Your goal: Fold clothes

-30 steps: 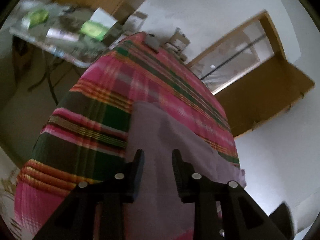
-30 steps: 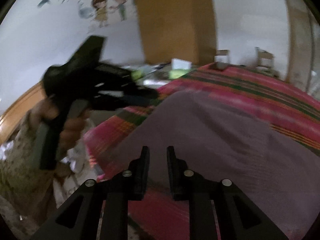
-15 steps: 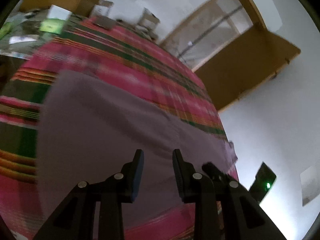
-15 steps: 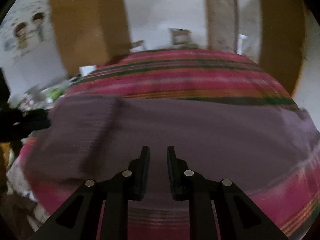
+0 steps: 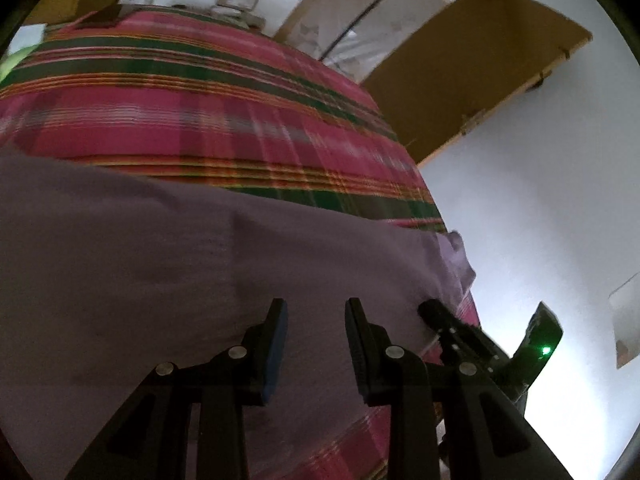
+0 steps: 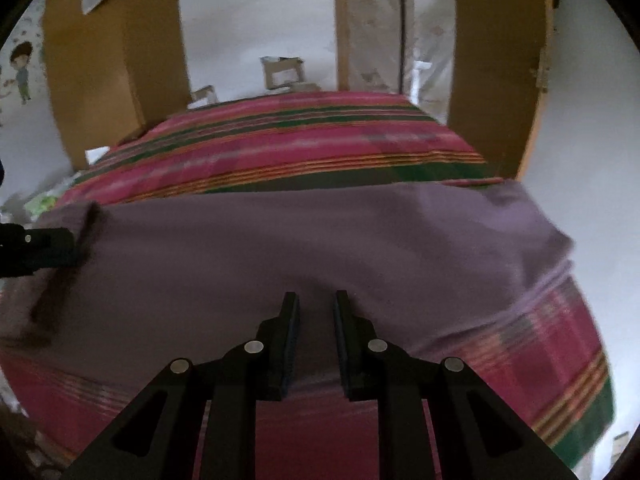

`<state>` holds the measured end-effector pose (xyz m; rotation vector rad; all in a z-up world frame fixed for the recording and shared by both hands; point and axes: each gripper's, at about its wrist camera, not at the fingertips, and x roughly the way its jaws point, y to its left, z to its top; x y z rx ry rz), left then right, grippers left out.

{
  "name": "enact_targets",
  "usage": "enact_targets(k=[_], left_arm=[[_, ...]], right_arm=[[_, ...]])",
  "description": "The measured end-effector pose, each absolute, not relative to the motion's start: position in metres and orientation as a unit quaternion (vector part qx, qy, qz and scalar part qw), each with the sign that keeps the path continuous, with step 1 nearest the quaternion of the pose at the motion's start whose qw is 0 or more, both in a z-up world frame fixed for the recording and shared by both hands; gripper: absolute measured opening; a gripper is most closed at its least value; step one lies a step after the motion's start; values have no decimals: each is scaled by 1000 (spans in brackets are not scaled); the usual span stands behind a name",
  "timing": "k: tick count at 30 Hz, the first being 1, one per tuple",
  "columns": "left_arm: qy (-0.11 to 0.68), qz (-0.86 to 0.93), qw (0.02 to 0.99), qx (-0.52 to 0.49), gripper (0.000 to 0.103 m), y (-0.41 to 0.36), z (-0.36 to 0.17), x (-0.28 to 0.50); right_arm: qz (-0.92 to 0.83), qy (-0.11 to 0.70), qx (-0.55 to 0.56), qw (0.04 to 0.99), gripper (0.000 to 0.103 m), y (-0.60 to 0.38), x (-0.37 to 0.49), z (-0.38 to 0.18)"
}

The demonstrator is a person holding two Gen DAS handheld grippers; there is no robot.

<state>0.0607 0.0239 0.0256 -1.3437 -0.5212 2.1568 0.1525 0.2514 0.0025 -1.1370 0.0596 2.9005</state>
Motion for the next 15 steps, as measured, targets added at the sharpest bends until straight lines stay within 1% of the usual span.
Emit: enact_targets(k=[7, 14, 15], left_arm=[[-158, 797, 283, -510, 30, 63, 20, 44], [-159, 788, 297, -516, 30, 87, 12, 30], [-161, 786, 299, -517, 30, 89, 10, 29]], right_arm=[[931, 35, -357, 65, 18, 305, 151, 1], [929, 32, -352, 109, 18, 342, 151, 4], [930, 45, -350, 104, 18, 349, 151, 4]])
